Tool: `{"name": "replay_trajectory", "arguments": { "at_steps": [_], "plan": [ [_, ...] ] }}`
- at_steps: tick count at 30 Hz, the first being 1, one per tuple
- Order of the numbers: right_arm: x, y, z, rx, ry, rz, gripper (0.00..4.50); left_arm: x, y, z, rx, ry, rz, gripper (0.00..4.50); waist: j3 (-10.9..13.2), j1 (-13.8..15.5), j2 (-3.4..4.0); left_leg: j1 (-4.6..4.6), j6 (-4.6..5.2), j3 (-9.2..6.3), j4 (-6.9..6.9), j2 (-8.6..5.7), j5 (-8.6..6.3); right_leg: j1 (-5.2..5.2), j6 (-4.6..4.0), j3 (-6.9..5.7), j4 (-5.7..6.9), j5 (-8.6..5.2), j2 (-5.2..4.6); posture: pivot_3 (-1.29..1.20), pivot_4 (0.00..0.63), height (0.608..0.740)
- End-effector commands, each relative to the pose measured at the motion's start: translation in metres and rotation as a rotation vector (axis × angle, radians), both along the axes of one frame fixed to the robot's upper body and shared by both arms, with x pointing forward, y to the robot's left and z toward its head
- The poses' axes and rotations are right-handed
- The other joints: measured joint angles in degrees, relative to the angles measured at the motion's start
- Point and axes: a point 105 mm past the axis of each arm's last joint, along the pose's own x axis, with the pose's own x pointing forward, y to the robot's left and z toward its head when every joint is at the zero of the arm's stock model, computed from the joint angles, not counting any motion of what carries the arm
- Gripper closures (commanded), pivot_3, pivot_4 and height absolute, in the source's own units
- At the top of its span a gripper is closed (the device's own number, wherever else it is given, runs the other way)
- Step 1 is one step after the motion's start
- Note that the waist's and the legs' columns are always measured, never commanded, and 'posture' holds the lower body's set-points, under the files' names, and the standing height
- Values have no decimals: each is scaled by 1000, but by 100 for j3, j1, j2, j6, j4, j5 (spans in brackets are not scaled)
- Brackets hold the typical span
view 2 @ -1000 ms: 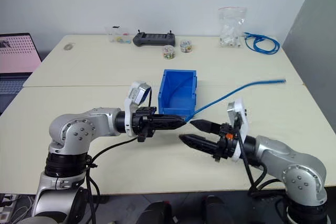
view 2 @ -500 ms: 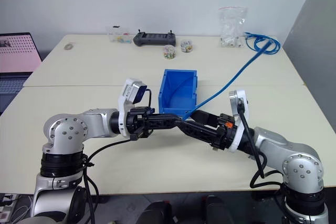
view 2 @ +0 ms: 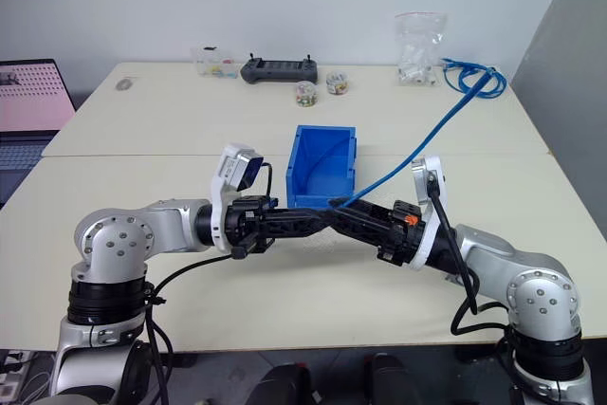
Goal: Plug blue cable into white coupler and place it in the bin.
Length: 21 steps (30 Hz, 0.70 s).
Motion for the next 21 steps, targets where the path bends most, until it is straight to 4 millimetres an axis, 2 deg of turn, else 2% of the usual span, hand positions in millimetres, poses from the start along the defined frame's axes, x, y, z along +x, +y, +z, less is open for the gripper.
{"name": "replay_trajectory", "arguments": {
  "at_steps": [1, 4, 15, 17, 21],
  "plan": [
    [-10, 6, 8, 20, -33, 62, 3834, -1, -1, 7, -16, -41, 2, 4256, 0, 0, 0, 0, 0, 0, 0, 0, 0, 0, 0, 0, 0, 0, 0, 0, 150, 740],
    [-10, 6, 8, 17, -33, 65, 4410, -1, -1, 8, -20, -43, 2, 4256, 0, -1, 0, 0, 0, 0, 0, 0, 0, 0, 0, 0, 0, 0, 0, 0, 150, 740],
    [-12, 8, 7, 4, -36, 78, 4428, 7, -7, 10, -28, -82, 60, 4256, 0, 1, 0, -1, 0, 0, 0, 0, 0, 0, 0, 0, -1, 0, 0, 0, 150, 740],
    [-12, 7, 7, 0, -39, 75, 4428, 10, -7, 11, -27, -99, 77, 3552, 0, 0, 0, -1, 0, 1, 0, 0, 0, 0, 0, 0, -2, 0, 0, 0, 150, 740],
    [-9, 7, 6, -12, -50, 57, 4429, 6, -6, 13, -39, -91, 56, 2822, 0, -1, 0, -2, 0, 0, -1, 0, 0, -2, 0, 0, -1, 0, 0, 0, 150, 740]
  ]
}}
